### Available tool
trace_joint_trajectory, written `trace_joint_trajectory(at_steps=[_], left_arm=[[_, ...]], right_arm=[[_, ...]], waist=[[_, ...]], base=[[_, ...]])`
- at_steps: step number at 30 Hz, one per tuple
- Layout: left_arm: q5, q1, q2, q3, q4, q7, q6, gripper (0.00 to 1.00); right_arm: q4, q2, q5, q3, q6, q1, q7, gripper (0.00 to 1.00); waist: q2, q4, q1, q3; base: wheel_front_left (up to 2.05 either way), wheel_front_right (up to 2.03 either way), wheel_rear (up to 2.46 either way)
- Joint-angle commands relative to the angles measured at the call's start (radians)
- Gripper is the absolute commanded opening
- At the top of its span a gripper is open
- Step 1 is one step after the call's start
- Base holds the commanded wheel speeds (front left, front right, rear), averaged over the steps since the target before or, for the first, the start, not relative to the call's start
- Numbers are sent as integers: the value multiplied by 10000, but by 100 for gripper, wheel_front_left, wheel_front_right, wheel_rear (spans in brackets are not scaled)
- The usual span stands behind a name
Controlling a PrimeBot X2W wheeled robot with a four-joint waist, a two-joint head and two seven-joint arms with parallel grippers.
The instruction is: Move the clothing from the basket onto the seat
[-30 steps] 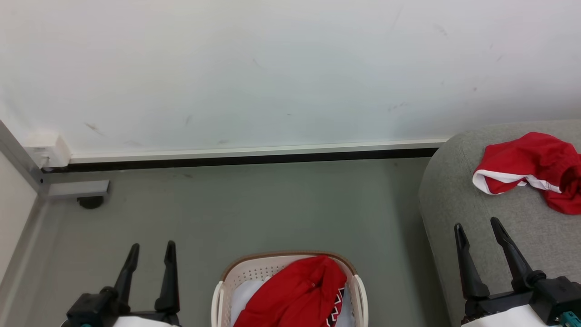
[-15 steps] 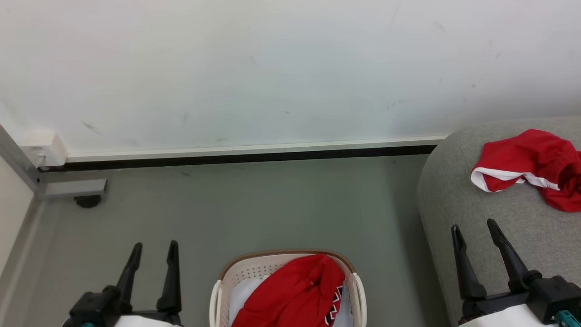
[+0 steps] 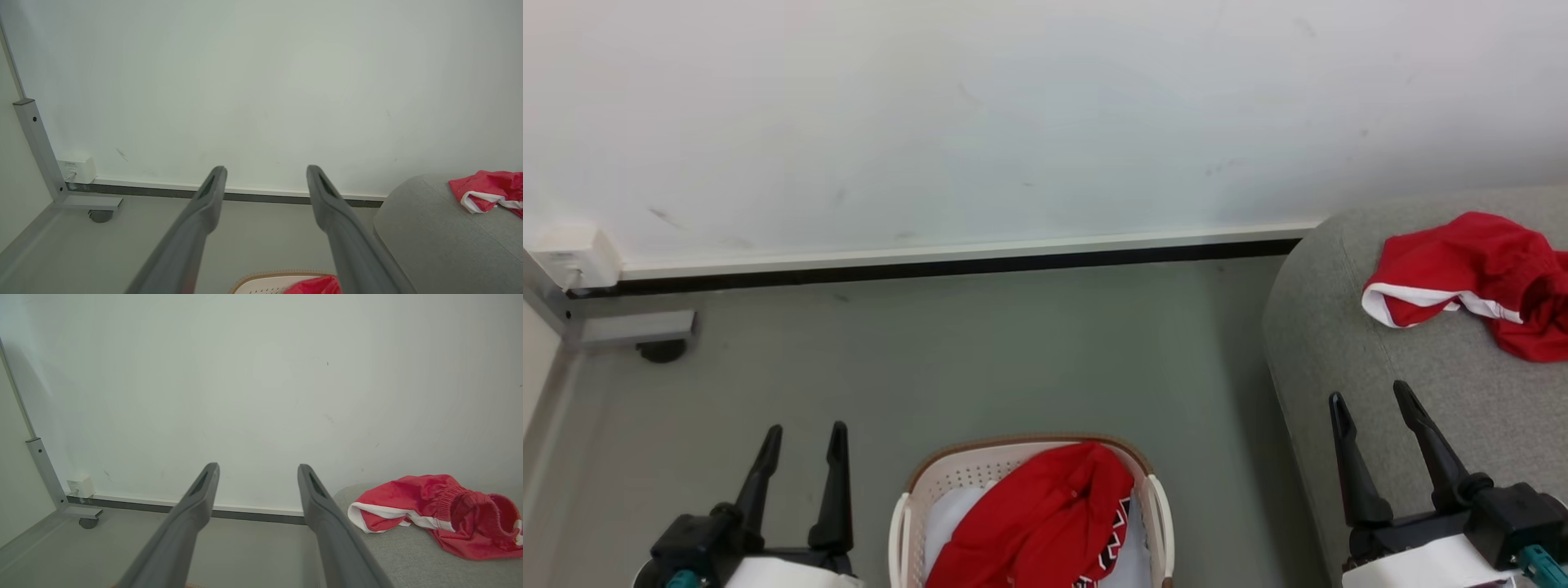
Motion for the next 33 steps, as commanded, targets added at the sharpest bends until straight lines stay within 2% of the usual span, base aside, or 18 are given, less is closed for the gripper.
trace_joint_trajectory(at_steps=[1, 10, 19, 26, 33], left_arm=[[138, -110, 23, -1, 20, -8, -31, 100], [441, -716, 196, -366, 372, -7, -170, 100], [412, -1567, 613, -922, 1420, -7, -207, 100], [125, -2570, 1179, -1962, 2761, -7, -214, 100], [65, -3810, 1774, -3531, 4545, -7, -196, 100]], right_arm=[[-35, -41, 18, 33, -22, -186, 0, 100], [-127, -253, -59, 67, -22, -625, 0, 100], [-253, 46, 7, 8, -22, -1154, 0, 100], [-479, 296, 85, -28, -22, -1583, 0, 100], [-804, 403, 156, -91, -22, -2017, 0, 100]], waist=[[-1, -85, 0, 137], [-1, -521, 0, 1006], [-1, -1274, 0, 2027], [-1, -1823, 0, 2866], [-1, -2105, 0, 3719]], base=[[0, 0, 0], [0, 0, 0], [0, 0, 0], [0, 0, 0], [0, 0, 0]])
